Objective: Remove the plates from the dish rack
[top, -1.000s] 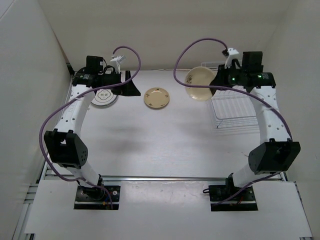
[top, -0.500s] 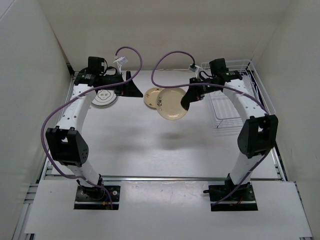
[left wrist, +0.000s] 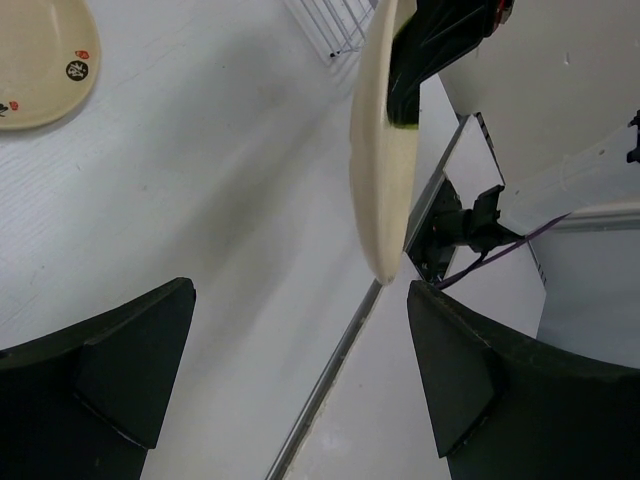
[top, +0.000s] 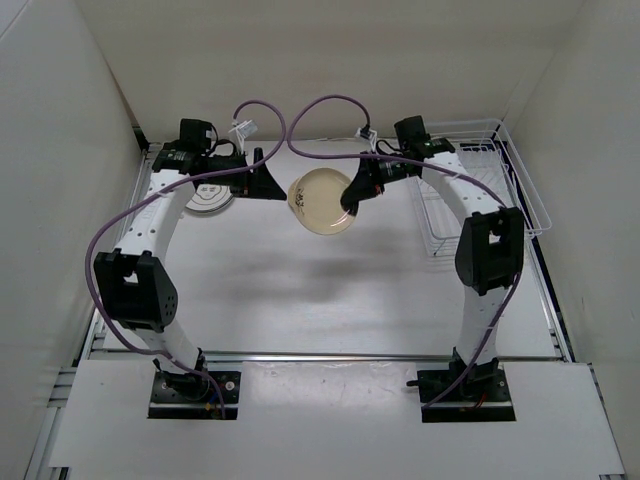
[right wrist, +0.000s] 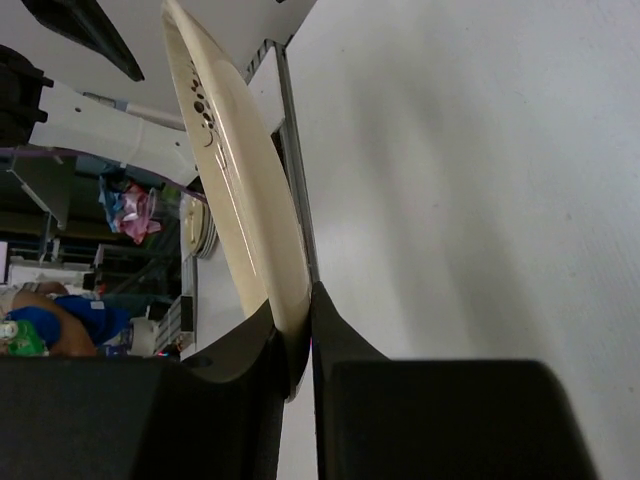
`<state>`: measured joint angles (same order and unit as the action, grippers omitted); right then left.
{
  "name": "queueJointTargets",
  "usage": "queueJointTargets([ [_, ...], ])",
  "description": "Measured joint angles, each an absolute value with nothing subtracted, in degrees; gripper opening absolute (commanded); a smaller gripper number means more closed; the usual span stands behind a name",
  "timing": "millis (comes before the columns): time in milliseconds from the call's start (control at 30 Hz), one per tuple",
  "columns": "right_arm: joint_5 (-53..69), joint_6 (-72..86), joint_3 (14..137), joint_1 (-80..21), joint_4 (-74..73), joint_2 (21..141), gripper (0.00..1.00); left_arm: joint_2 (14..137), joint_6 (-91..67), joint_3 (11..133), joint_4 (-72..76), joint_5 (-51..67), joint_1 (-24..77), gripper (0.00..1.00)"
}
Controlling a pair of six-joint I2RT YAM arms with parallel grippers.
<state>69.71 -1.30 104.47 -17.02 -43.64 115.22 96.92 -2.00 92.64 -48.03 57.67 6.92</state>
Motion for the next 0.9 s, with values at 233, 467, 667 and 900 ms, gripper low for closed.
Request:
queueJointTargets([
  [233,69.9,7.4,105.3,-20.3,-38.8,118.9,0.0,97.3,-2.0,92.2,-48.0,57.7,6.9,0.99],
  [467,69.4,13.7,105.2,-21.6,-36.1,119.7,0.0,97.3,-2.0,92.2,-48.0,57.7,6.9,0.99],
  [667,69.6,19.7,103.4,-21.6,-33.8,119.7,0.0,98.3,-2.0,92.1,-48.0,57.9,6.9,0.99],
  [900,70.0,24.2,101.3,-21.8,-32.6,120.0,0.0,100.2,-2.6,91.3,-48.0,58.9,6.9,0.68],
])
